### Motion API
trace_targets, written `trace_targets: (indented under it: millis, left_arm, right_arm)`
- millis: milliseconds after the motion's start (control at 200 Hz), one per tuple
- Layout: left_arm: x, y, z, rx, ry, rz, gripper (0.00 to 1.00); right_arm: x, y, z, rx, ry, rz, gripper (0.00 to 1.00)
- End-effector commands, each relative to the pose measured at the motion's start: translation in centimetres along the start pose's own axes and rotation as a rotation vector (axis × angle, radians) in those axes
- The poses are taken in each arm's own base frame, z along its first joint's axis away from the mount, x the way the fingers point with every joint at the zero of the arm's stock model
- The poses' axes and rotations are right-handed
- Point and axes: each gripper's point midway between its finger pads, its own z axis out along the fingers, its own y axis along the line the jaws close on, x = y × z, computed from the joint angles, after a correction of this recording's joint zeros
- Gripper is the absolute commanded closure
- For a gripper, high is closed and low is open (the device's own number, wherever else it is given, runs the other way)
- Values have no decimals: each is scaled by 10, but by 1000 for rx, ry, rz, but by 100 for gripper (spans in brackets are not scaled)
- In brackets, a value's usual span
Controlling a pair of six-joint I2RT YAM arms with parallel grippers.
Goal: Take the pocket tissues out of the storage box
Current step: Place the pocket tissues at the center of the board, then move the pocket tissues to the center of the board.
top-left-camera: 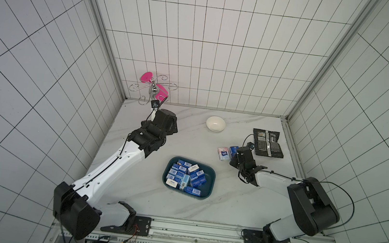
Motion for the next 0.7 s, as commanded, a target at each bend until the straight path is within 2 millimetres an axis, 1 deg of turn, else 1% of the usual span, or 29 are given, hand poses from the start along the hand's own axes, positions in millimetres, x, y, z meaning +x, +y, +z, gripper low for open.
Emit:
trace_targets:
  millis: [0, 95, 150, 205, 250, 320, 365, 415, 485, 530, 555, 605, 635, 695]
  left_arm:
    - [-5, -3, -2, 14, -18, -15, 1]
    - [-6, -3, -4, 16, -21, -17, 1]
    - [-5, -2, -4, 16, -19, -16, 2]
    - [-5, -2, -4, 15, -20, -17, 2]
    - [-6, -2, -5, 16, -21, -16, 1]
    - [-6, -2, -6, 17, -21, -14, 1]
    - [-6, -2, -7, 19, -21, -15, 1]
    - [-7, -2, -8, 20, -24, -15, 2]
    - [-6, -2, -8, 23, -23, -13, 2]
    - [-7, -2, -9, 24, -24, -13, 1]
    - [-8, -3, -10, 26, -26, -13, 1]
    - [-9, -3, -11, 27, -29, -12, 1]
    - [-9, -3, -12, 29, -29, -9, 1]
    - [-11, -3, -14, 32, -36, -7, 1]
  right_arm:
    - [5, -10, -10, 46, 6, -36, 51]
    - [1, -15, -18, 65, -7, -57, 50]
    - [-6, -19, -23, 90, -29, -82, 48]
    - [-16, -22, -29, 105, -55, -111, 46]
    - [-27, -24, -32, 109, -68, -131, 45]
    - [-41, -25, -34, 88, -68, -152, 50]
    - [-48, -25, -31, 55, -37, -147, 51]
    - [-51, -23, -24, -10, 33, -129, 51]
    - [-54, -26, -14, -47, 109, -93, 51]
    - [-58, -30, -9, -51, 128, -71, 52]
    - [-59, -33, -7, -43, 134, -64, 53]
    - [-62, -42, -2, 0, 142, -57, 62]
    - [-63, -47, 0, 21, 148, -57, 65]
    - [-62, -51, 7, 32, 171, -65, 71]
